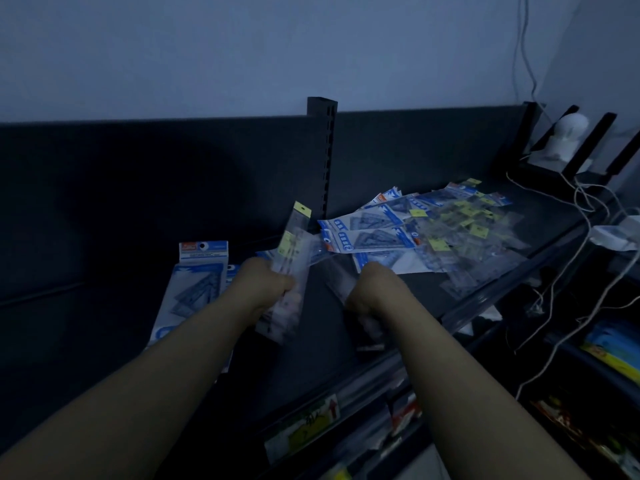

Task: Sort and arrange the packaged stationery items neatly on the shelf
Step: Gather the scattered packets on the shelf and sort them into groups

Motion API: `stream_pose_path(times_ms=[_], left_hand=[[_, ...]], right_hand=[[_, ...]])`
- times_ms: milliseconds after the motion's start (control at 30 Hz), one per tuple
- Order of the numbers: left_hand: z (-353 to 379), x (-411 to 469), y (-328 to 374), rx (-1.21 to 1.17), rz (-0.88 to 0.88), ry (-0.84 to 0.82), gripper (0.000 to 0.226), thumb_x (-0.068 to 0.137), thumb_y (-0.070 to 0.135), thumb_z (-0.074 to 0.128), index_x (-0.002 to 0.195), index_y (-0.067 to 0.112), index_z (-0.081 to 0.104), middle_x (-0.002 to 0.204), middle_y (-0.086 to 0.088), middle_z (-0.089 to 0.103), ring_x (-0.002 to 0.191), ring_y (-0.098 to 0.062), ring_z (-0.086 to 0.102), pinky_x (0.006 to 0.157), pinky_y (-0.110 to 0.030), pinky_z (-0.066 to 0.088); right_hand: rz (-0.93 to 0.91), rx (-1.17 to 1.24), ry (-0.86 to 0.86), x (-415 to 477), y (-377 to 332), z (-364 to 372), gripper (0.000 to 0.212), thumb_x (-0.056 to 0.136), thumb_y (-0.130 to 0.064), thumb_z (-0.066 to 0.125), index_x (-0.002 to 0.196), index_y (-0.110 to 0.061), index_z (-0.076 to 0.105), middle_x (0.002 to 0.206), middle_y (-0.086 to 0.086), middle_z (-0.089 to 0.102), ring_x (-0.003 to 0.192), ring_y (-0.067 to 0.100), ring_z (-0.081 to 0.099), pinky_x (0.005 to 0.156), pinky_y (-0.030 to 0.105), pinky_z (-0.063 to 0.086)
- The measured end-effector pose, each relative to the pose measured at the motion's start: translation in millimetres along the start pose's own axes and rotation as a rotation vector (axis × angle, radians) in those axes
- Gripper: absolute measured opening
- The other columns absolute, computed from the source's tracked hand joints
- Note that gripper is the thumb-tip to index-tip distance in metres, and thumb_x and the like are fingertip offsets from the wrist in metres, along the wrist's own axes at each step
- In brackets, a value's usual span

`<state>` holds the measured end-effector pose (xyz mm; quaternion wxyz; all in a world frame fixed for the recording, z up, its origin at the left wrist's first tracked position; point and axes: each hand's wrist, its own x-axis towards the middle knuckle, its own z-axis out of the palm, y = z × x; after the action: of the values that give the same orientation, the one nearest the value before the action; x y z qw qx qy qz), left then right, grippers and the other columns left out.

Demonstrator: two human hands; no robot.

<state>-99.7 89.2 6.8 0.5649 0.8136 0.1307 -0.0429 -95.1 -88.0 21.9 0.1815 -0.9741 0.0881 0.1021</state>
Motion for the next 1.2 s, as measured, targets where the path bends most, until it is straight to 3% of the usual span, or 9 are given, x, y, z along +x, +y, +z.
stream_pose_path(times_ms=[133,300,400,500,600,833,1000,1067,1200], left_hand=[[-6.9,-7.2,-10.0,-0.045,0.002,0.004,0.008,0.083,0.007,0.068,0.078,0.004,0.062,0.097,-0.024,0.067,0.091,-0.037,0.066,0.084,-0.053,0.055],[-10.7,-20.5,-15.8,-0.109,0.014,0.039,0.008,0.086,0.006,0.065,0.080,0.007,0.061,0.100,-0.024,0.067,0.092,-0.036,0.065,0.080,-0.045,0.054],[-11.5,-28.4,-14.1,-0.165,0.035,0.072,0.006,0.086,0.007,0.066,0.082,0.007,0.062,0.095,-0.021,0.068,0.082,-0.031,0.065,0.072,-0.039,0.056],[-12.6,-36.7,-8.7,-0.222,0.074,0.135,0.012,0.086,0.009,0.067,0.076,0.010,0.060,0.081,-0.011,0.067,0.067,-0.020,0.063,0.057,-0.028,0.053],[-16.6,-42.3,-5.2,-0.303,0.079,0.180,0.009,0.087,0.014,0.069,0.093,0.008,0.065,0.090,-0.010,0.069,0.077,-0.021,0.067,0.059,-0.028,0.055],[-49.0,-69.1,-6.1,-0.502,0.044,0.313,0.013,0.090,0.011,0.065,0.100,0.004,0.066,0.096,-0.014,0.072,0.083,-0.026,0.070,0.064,-0.032,0.059],[-82.4,-96.6,-27.7,-0.532,0.046,0.491,0.009,0.092,0.014,0.061,0.092,0.006,0.065,0.085,-0.011,0.071,0.071,-0.018,0.070,0.056,-0.029,0.057],[-94.8,-110.8,-39.5,-0.544,0.023,0.579,0.011,0.092,0.015,0.062,0.098,0.006,0.064,0.090,-0.013,0.072,0.079,-0.026,0.071,0.066,-0.038,0.060],[-119.8,-142.8,-60.9,-0.550,0.017,0.712,0.019,0.093,0.017,0.061,0.106,0.002,0.064,0.098,-0.015,0.071,0.088,-0.029,0.070,0.069,-0.035,0.060]], right_hand=[[0.015,-0.020,-0.130,-5.0,-3.1,-0.2,0.032,0.080,-0.026,0.071,0.092,-0.003,0.052,0.068,0.007,0.050,0.075,0.023,0.056,0.066,0.030,0.045],[-0.058,0.230,-0.083,-18.8,-1.3,1.7,0.017,0.087,-0.019,0.063,0.077,-0.009,0.054,0.090,0.013,0.056,0.075,0.023,0.056,0.062,0.026,0.041],[-0.081,0.447,-0.038,-28.7,1.7,-1.0,0.015,0.087,-0.019,0.059,0.081,-0.007,0.053,0.075,0.009,0.057,0.059,0.017,0.051,0.045,0.024,0.034],[-0.241,0.720,0.074,-34.9,-3.8,2.5,0.015,0.089,-0.016,0.059,0.076,-0.008,0.059,0.069,0.004,0.060,0.060,0.016,0.058,0.050,0.020,0.046],[-0.351,0.818,0.087,-39.6,-18.8,5.5,0.028,0.092,-0.014,0.057,0.065,-0.016,0.050,0.061,-0.005,0.053,0.046,-0.003,0.052,0.040,0.007,0.035],[-0.526,0.865,-0.086,-36.6,-68.3,19.7,0.020,0.093,-0.020,0.057,0.078,-0.008,0.063,0.071,0.000,0.065,0.063,0.011,0.062,0.047,0.012,0.044],[-0.636,0.834,-0.181,-51.4,-103.5,44.7,0.025,0.092,-0.023,0.056,0.071,-0.011,0.052,0.067,0.005,0.056,0.061,0.017,0.055,0.052,0.023,0.042],[-0.682,0.835,-0.233,-65.8,-116.5,55.0,0.023,0.091,-0.019,0.055,0.070,-0.011,0.053,0.068,0.007,0.057,0.062,0.018,0.055,0.055,0.026,0.042],[-0.769,0.826,-0.340,-98.3,-144.1,74.9,0.016,0.092,-0.018,0.053,0.079,-0.009,0.055,0.075,0.006,0.061,0.067,0.017,0.058,0.055,0.025,0.044]])
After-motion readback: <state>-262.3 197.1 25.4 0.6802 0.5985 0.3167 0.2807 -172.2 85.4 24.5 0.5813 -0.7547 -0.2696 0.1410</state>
